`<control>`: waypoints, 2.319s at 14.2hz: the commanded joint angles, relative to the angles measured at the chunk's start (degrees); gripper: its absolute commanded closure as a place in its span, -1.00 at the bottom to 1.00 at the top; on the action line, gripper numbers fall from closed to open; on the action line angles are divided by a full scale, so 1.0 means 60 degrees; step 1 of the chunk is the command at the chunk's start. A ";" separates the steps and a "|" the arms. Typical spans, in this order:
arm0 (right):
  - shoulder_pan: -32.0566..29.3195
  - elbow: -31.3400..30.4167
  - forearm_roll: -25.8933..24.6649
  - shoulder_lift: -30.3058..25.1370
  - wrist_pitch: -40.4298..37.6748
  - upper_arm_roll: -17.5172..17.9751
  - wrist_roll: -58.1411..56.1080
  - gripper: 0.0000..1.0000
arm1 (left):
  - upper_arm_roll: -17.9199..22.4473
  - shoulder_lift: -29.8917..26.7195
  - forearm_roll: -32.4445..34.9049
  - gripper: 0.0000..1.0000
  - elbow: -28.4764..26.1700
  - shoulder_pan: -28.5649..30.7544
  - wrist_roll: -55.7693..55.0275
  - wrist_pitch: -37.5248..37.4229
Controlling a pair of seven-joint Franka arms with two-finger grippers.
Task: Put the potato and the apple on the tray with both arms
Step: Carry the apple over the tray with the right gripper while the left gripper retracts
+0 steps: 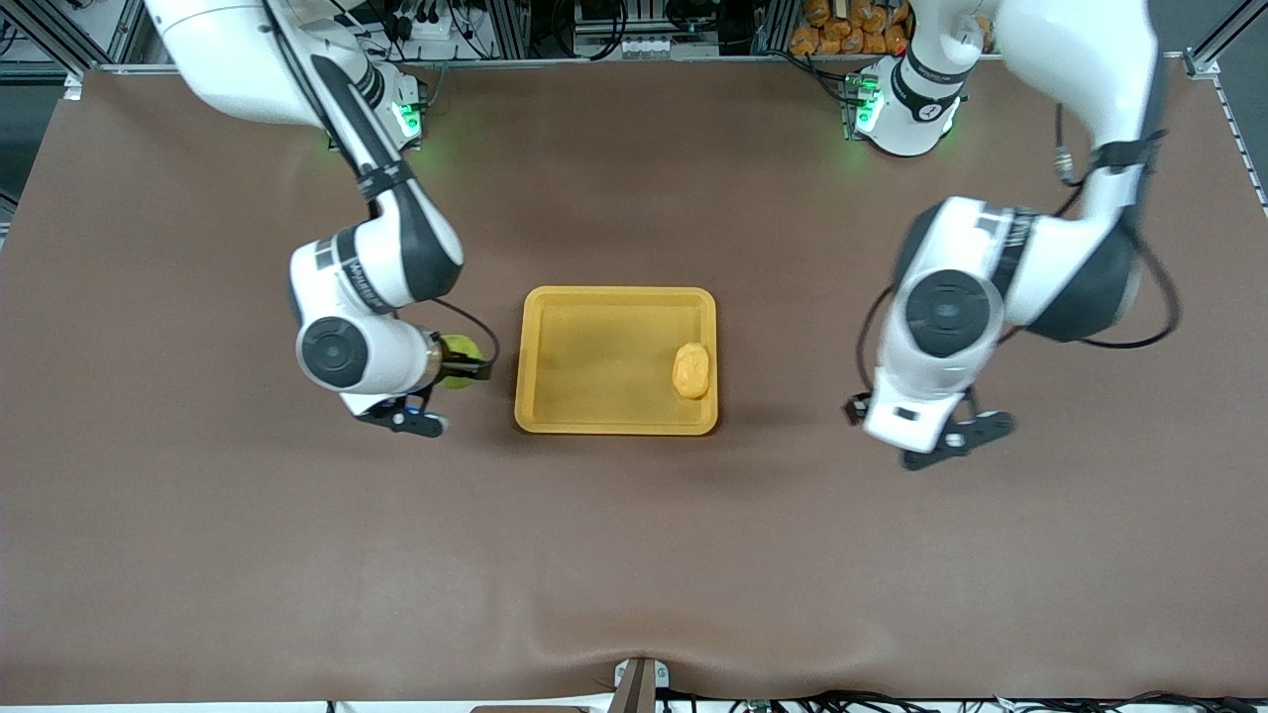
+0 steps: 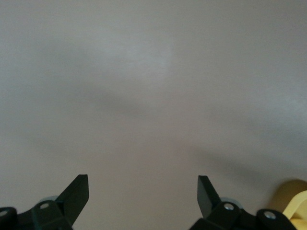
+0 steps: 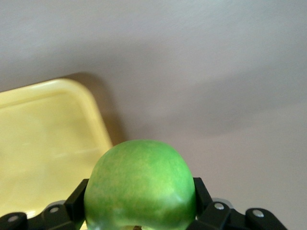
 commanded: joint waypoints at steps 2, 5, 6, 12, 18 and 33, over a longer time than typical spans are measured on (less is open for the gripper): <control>0.0661 0.0626 0.1124 0.0561 0.0337 -0.0116 0.0244 1.00 | -0.0100 -0.0947 -0.0420 -1.00 -0.0445 0.0529 0.0962 -0.0419; 0.1028 0.0627 0.1110 0.1044 0.0952 -0.0131 0.0492 1.00 | -0.0100 -0.1401 -0.0551 -1.00 -0.0445 0.0838 0.1460 -0.0712; 0.1131 0.0627 0.1125 0.1234 0.1041 -0.0131 0.0507 1.00 | -0.0100 -0.1547 -0.0610 -1.00 -0.0445 0.0955 0.1650 -0.0858; 0.1527 0.0554 0.1125 0.1529 0.1584 -0.0131 0.0874 1.00 | -0.0071 -0.2557 -0.0785 -1.00 -0.1131 0.1511 0.2865 -0.1270; 0.1557 0.0495 0.1125 0.1822 0.1891 -0.0131 0.0888 0.90 | 0.0380 -0.3818 -0.1911 -1.00 -0.1807 0.2186 0.5529 -0.1255; 0.0914 0.2556 0.1008 0.1602 -0.0474 -0.0204 0.0874 -1.00 | 0.1028 -0.4713 -0.2442 -1.00 -0.1236 0.1527 0.8011 -0.2500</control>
